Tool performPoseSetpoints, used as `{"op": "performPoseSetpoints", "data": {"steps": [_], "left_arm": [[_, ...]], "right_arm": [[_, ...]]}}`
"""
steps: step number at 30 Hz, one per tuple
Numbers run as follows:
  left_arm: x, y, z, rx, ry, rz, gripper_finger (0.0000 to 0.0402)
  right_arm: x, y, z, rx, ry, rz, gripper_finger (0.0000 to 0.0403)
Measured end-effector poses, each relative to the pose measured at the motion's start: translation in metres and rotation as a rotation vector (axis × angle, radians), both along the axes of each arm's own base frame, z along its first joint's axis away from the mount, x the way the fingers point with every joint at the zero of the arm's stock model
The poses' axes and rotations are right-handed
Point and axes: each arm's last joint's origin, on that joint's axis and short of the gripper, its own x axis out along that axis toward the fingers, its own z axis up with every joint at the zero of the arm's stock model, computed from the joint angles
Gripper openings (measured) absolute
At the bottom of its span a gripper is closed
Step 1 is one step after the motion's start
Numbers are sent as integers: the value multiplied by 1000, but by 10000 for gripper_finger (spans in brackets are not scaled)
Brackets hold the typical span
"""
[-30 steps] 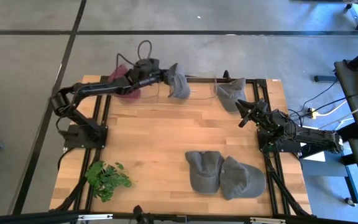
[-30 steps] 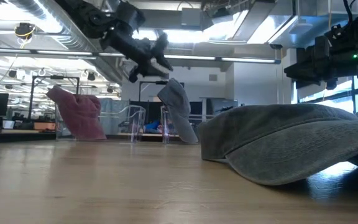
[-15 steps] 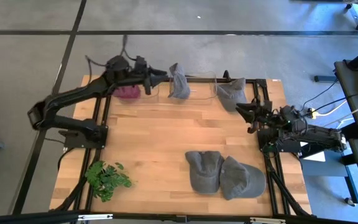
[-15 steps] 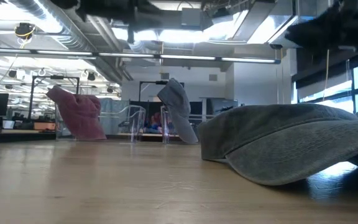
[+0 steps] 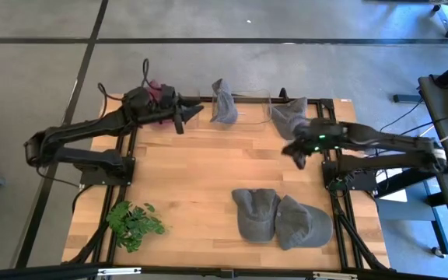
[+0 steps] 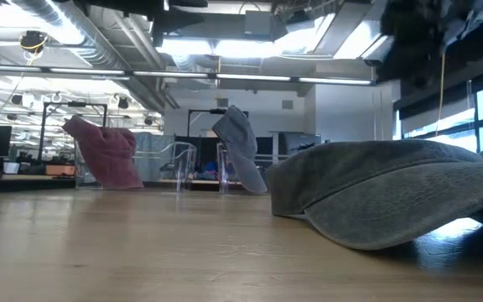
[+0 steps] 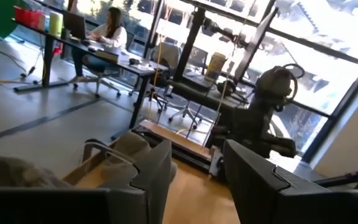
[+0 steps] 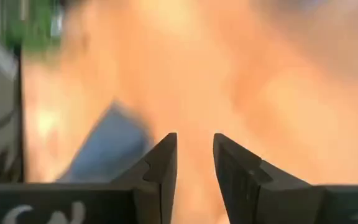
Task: Pick & Place hat
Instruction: Put the gray cap into the right transparent bin
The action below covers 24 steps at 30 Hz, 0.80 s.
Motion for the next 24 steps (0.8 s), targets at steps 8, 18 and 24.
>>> {"op": "performPoseSetpoints", "data": {"steps": [8,18,24], "left_arm": [[12,3,-12,-23,56,-9,143],[24,9,-27,-59,114,-10,143],[28,11,-32,-69,136,-11,143]], "right_arm": [[40,26,-53,191,278,258,106],[75,67,-93,65,352,368,106],[83,77,-115,82,433,368,106]]}}
